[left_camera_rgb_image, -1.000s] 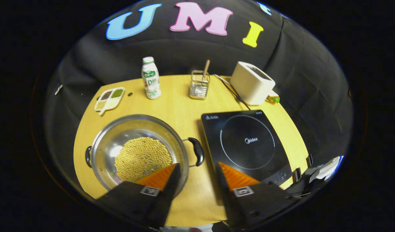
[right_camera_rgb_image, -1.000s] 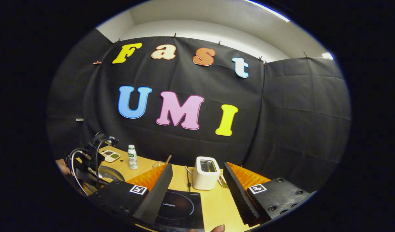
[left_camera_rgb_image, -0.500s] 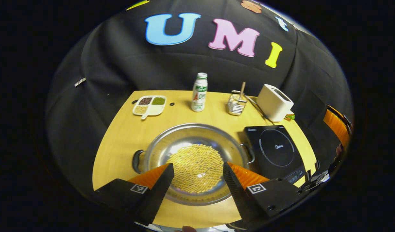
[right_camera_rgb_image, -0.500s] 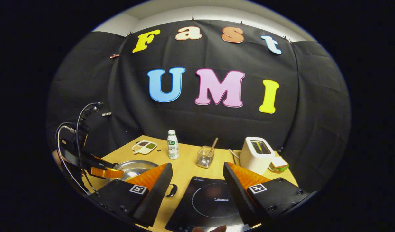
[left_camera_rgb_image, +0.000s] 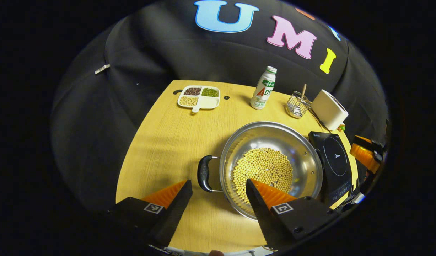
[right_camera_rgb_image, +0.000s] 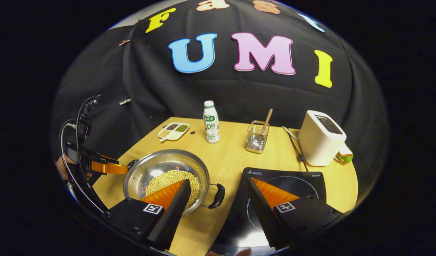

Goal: First push the handle of the pot to place it horizontally, then grasp the pot with both hands and set it on the induction cooktop.

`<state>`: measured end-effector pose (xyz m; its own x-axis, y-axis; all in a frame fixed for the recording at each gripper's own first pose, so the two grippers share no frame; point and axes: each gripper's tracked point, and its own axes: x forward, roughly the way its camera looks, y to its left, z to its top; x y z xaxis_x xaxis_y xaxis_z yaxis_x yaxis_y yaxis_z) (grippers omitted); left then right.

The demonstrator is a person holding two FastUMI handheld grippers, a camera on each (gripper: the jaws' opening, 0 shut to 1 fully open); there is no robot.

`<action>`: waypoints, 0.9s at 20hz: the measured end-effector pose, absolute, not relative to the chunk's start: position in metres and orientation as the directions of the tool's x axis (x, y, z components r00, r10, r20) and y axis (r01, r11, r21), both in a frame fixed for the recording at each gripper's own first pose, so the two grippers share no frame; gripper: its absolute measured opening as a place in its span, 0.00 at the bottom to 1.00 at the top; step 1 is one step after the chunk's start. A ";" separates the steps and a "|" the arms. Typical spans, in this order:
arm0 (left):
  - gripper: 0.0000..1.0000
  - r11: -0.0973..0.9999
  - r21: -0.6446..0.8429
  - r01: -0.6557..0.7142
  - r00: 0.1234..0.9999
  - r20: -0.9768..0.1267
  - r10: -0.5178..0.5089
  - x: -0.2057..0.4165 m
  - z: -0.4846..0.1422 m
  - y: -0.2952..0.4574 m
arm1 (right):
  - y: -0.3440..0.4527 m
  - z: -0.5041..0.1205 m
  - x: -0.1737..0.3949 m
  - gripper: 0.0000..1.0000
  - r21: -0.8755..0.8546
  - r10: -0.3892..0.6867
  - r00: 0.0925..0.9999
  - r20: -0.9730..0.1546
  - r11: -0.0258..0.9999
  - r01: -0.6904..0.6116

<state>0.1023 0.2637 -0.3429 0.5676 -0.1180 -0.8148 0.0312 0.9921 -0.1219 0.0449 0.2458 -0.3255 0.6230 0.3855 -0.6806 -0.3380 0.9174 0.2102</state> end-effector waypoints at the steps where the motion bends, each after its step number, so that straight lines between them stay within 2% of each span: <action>1: 0.95 0.991 -0.128 0.028 0.551 -0.825 -0.122 0.107 -0.354 0.266 | 0.253 -0.338 0.044 0.96 0.226 0.392 0.590 -0.706 0.914 -0.336; 6: 0.94 0.988 -0.153 0.016 0.477 -0.868 -0.142 0.126 -0.396 0.267 | 0.272 -0.383 0.046 0.99 0.255 0.384 0.485 -0.786 0.915 -0.312; 8: 0.92 0.989 -0.151 0.011 0.473 -0.870 -0.138 0.136 -0.405 0.268 | 0.276 -0.399 0.044 0.96 0.263 0.378 0.447 -0.811 0.917 -0.299; 12: 0.73 0.990 -0.135 0.027 0.476 -0.870 -0.132 0.146 -0.410 0.267 | 0.279 -0.425 0.043 0.93 0.235 0.342 0.406 -0.847 0.928 -0.290; 13: 0.71 0.990 -0.136 0.036 0.481 -0.866 -0.137 0.149 -0.410 0.265 | 0.280 -0.431 0.043 0.84 0.230 0.335 0.397 -0.855 0.929 -0.290; 14: 0.70 0.990 -0.135 0.043 0.486 -0.863 -0.139 0.151 -0.411 0.263 | 0.279 -0.437 0.042 0.84 0.219 0.322 0.392 -0.862 0.933 -0.285; 15: 0.66 0.990 -0.130 0.046 0.484 -0.864 -0.136 0.152 -0.412 0.264 | 0.280 -0.443 0.041 0.76 0.217 0.316 0.378 -0.870 0.935 -0.282; 16: 0.63 0.991 -0.128 0.051 0.488 -0.862 -0.136 0.154 -0.413 0.264 | 0.281 -0.449 0.041 0.72 0.217 0.308 0.369 -0.877 0.939 -0.268; 17: 0.67 0.990 -0.125 0.057 0.487 -0.862 -0.137 0.154 -0.413 0.265 | 0.282 -0.451 0.039 0.70 0.221 0.305 0.354 -0.884 0.940 -0.258; 18: 0.65 0.991 -0.123 0.059 0.487 -0.863 -0.136 0.154 -0.413 0.265 | 0.281 -0.452 0.038 0.70 0.224 0.301 0.345 -0.889 0.943 -0.247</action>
